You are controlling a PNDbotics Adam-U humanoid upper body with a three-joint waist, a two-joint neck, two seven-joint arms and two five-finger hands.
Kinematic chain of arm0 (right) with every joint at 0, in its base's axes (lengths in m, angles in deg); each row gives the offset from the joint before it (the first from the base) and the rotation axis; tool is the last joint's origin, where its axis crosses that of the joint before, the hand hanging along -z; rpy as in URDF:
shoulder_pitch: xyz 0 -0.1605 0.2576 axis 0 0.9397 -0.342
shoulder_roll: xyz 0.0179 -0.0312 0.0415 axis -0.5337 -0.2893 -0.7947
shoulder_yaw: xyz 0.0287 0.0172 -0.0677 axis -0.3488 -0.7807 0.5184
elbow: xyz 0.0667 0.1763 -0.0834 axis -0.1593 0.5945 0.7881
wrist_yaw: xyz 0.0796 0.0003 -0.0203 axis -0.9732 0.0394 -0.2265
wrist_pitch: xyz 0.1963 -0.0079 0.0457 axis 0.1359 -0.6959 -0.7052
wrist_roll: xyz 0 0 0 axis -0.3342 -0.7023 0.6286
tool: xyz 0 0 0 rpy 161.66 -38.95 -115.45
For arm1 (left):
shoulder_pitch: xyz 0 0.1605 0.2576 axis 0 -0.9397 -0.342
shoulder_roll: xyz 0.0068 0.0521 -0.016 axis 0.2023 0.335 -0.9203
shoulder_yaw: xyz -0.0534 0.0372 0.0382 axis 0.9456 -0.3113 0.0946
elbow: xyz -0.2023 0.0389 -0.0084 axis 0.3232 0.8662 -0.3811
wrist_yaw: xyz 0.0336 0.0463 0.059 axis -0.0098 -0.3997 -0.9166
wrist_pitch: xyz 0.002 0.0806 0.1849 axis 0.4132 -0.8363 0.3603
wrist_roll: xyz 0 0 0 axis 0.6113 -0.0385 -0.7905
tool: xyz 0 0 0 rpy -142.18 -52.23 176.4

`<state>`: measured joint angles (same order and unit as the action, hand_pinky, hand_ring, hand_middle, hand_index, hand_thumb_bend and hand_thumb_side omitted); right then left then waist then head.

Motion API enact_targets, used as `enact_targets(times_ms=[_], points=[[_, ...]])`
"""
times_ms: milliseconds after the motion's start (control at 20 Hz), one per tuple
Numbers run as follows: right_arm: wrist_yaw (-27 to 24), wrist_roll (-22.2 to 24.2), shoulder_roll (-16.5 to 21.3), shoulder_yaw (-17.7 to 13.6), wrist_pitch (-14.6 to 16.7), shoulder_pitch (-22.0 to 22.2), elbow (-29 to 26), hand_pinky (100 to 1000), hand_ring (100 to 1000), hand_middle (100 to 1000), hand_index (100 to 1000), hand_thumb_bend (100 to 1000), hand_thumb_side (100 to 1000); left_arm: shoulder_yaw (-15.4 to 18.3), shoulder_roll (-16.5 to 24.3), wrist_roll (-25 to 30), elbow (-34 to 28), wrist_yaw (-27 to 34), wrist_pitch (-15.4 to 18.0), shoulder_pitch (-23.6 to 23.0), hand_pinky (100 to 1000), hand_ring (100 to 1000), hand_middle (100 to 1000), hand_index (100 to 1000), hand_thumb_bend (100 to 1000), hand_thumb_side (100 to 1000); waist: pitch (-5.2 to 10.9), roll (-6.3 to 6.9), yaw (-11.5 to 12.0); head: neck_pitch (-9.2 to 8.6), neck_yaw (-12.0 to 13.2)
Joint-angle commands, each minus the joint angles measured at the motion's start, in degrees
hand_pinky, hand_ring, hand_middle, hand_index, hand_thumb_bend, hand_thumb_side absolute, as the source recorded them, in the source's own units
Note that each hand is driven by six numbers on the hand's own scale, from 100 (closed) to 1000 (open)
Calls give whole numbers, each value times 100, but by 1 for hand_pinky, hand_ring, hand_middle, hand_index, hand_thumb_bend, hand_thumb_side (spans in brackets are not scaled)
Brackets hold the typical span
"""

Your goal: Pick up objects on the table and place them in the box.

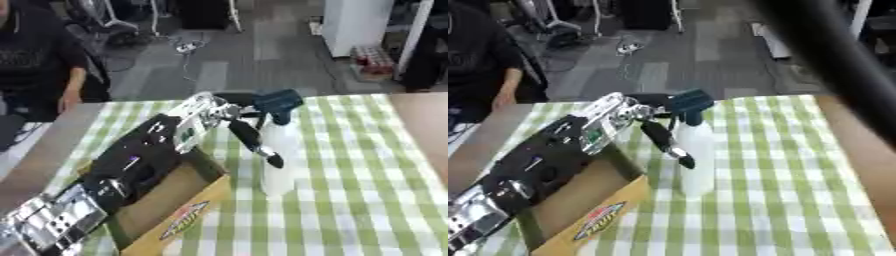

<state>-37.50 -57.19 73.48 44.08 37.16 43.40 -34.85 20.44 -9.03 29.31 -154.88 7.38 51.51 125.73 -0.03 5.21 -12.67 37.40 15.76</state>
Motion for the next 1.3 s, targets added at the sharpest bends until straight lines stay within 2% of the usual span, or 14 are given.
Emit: enact_targets(times_ms=[50, 150, 200, 250, 300, 350, 400, 450, 500, 600, 800, 850, 1000, 1300], points=[[-63, 19, 84, -16, -23, -116, -77, 628, 734, 769, 845, 368, 1000, 30, 60, -28, -19, -127, 14, 112, 637, 628, 749, 809, 816, 703, 79, -21, -22, -93, 72], [-85, 19, 84, -22, -32, -134, -77, 628, 734, 769, 845, 368, 1000, 42, 71, -141, -32, -201, -6, 104, 515, 530, 651, 756, 647, 717, 80, -11, -39, -82, 81], [-93, 19, 84, -24, -36, -139, -77, 628, 734, 768, 845, 367, 1000, 50, 82, -208, -32, -240, -35, 98, 251, 396, 537, 708, 332, 826, 80, -8, -42, -76, 85], [-99, 19, 85, -26, -39, -143, -77, 628, 734, 768, 845, 367, 1000, 55, 87, -275, -26, -282, -77, 91, 223, 378, 526, 703, 309, 835, 80, -5, -46, -71, 87], [-104, 18, 87, -29, -39, -146, -77, 628, 733, 758, 845, 368, 1000, 68, 94, -346, -15, -319, -129, 82, 100, 264, 449, 660, 172, 901, 80, -4, -47, -66, 88], [-107, 18, 88, -31, -38, -148, -77, 628, 733, 760, 845, 368, 1000, 77, 96, -423, -10, -347, -174, 74, 100, 281, 461, 668, 192, 889, 79, -4, -48, -62, 89], [-110, 18, 89, -32, -38, -148, -77, 628, 733, 754, 845, 368, 1000, 84, 96, -499, -10, -360, -205, 67, 100, 149, 340, 562, 100, 913, 79, -5, -48, -58, 89], [-111, 18, 90, -33, -37, -146, -77, 628, 733, 754, 845, 368, 1000, 95, 97, -605, -16, -356, -221, 57, 100, 137, 327, 547, 100, 905, 78, -5, -47, -54, 88], [-110, 19, 90, -34, -37, -142, -77, 628, 732, 754, 845, 367, 1000, 117, 100, -762, -41, -331, -212, 52, 100, 100, 218, 419, 100, 816, 78, -7, -43, -51, 91], [-107, 18, 92, -34, -36, -137, -77, 627, 732, 754, 845, 366, 1000, 133, 125, -1167, -86, -286, -124, 29, 100, 100, 125, 334, 100, 772, 77, -7, -38, -45, 98], [-96, 11, 95, -37, -29, -127, -77, 627, 731, 754, 845, 366, 1000, 138, 181, -1840, -89, -273, 116, -39, 100, 100, 100, 260, 100, 736, 75, -9, -25, -33, 97], [-93, 8, 95, -37, -27, -124, -77, 627, 732, 754, 845, 366, 1000, 138, 191, -1923, -74, -265, 149, -53, 100, 100, 100, 278, 100, 742, 75, -10, -23, -31, 96], [-80, 2, 97, -38, -21, -115, -77, 627, 731, 754, 845, 366, 1000, 170, 233, -2054, -64, -215, 194, -100, 100, 100, 100, 231, 100, 727, 73, -13, -9, -29, 96], [-33, -26, 112, -56, -2, -64, -77, 626, 731, 754, 845, 366, 1000, 320, 584, -2180, -455, 101, 69, -234, 100, 100, 100, 228, 100, 722, 79, -15, 64, 13, 68]])
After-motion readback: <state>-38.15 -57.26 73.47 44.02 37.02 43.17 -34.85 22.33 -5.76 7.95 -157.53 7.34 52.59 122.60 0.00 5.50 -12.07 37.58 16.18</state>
